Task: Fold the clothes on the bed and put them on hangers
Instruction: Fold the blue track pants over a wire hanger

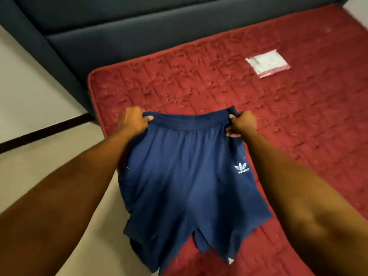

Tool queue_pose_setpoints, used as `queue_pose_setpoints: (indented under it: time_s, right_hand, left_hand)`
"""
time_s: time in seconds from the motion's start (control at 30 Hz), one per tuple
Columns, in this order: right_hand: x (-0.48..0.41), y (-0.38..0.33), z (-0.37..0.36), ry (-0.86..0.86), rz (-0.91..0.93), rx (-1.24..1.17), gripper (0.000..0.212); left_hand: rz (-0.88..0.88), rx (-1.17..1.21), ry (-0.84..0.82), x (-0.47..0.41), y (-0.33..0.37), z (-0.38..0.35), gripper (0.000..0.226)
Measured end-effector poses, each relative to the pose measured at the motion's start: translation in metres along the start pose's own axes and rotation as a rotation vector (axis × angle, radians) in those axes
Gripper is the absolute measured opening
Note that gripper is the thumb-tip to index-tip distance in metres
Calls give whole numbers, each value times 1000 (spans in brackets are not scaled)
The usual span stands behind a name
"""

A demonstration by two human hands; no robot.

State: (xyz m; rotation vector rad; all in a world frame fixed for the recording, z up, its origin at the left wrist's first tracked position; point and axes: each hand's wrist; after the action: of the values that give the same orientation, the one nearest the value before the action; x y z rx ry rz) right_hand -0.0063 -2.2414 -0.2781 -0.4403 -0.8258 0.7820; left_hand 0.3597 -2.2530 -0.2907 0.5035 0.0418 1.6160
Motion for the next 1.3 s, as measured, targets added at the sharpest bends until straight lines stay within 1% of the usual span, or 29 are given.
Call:
queue_pose_setpoints:
  time_s: [0.07, 0.1, 0.17, 0.2, 0.23, 0.27, 0.3, 0.33, 0.37, 0.4, 0.47, 0.5, 0.6, 0.63, 0.7, 0.77, 0.83, 0.87, 0.97, 1.03, 1.07, 1.13, 1.17, 1.23, 1.3]
  right_hand:
    - [-42, -17, -19, 12, -18, -58, 32]
    - [-62, -28, -25, 48, 21, -64, 34]
    - [-104, -50, -35, 137, 89, 2, 47]
    - [-122, -59, -41, 147, 113, 53, 48]
    - [-139, -65, -52, 112, 156, 61, 49]
    - [-149, -67, -64, 38, 187, 44, 58]
    - [-154, -64, -77, -46, 214, 15, 77]
    - [-154, -55, -93, -109, 217, 15, 100]
    - [-158, -43, -106, -152, 214, 48, 118]
    - [-158, -30, -119, -173, 228, 109, 125]
    - [-163, -13, -131, -152, 270, 165, 123]
    - [-167, -8, -133, -141, 284, 140, 123]
    - [-174, -7, -128, -156, 262, 32, 134]
    - [-178, -6, -126, -171, 276, 30, 133]
    - [-176, -5, -127, -187, 310, 101, 121]
    - [-169, -6, -131, -176, 340, 200, 110]
    - [-163, -7, -129, -170, 365, 289, 107]
    - [-161, -8, -126, -166, 368, 338, 106]
    - [-146, -10, -122, -122, 402, 431, 98]
    - [-122, -2, -121, -122, 456, 418, 90]
    - [-104, 10, -123, -131, 484, 405, 86]
    - [-61, 33, -130, -174, 542, 355, 74]
    - [-33, 55, -129, -202, 583, 338, 67]
    - [27, 104, -131, -236, 719, 274, 58]
    - [96, 152, -123, -254, 921, 174, 56]
  left_hand:
    - [27, 22, 15, -43, 0, -12, 40]
    - [50, 73, 25, -63, 4, -14, 38]
    - [101, 185, 90, -105, 10, -19, 34]
    - [121, 232, 130, -125, 11, -20, 31]
    - [142, 253, 148, -144, 9, -27, 28]
    - [156, 257, 150, -157, 4, -34, 30]
    - [164, 267, 140, -165, -2, -43, 38]
    - [159, 293, 128, -171, -9, -59, 51]
    - [131, 332, 139, -172, -17, -72, 62]
    - [90, 356, 161, -168, -24, -88, 71]
    - [31, 336, 205, -164, -35, -109, 80]
    - [12, 314, 213, -164, -37, -113, 81]
    - [-30, 325, 222, -166, -34, -102, 78]
    - [-44, 322, 208, -161, -31, -95, 78]
    - [-72, 252, 192, -137, -29, -88, 80]
    - [-101, 173, 242, -98, -31, -90, 72]
    - [-108, 143, 313, -50, -38, -100, 58]
    - [-87, 155, 357, -25, -42, -106, 55]
    - [46, 194, 578, 56, -66, -124, 52]
    - [139, 177, 675, 120, -71, -147, 53]
    - [163, 168, 684, 154, -70, -164, 53]
    - [187, 206, 657, 206, -62, -191, 56]
    - [193, 244, 626, 232, -54, -207, 59]
    - [169, 293, 626, 269, -41, -223, 66]
    - [138, 318, 627, 295, -38, -229, 73]
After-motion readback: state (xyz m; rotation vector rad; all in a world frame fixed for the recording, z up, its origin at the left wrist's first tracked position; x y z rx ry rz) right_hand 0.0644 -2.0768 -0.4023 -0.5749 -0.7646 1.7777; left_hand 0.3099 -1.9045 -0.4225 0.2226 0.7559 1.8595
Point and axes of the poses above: each hand's wrist, its own x-axis away from the middle knuckle, its own z-axis out of the back of the hand, y = z × x, and after that the axes turned 10 degrees about -x, right-handed
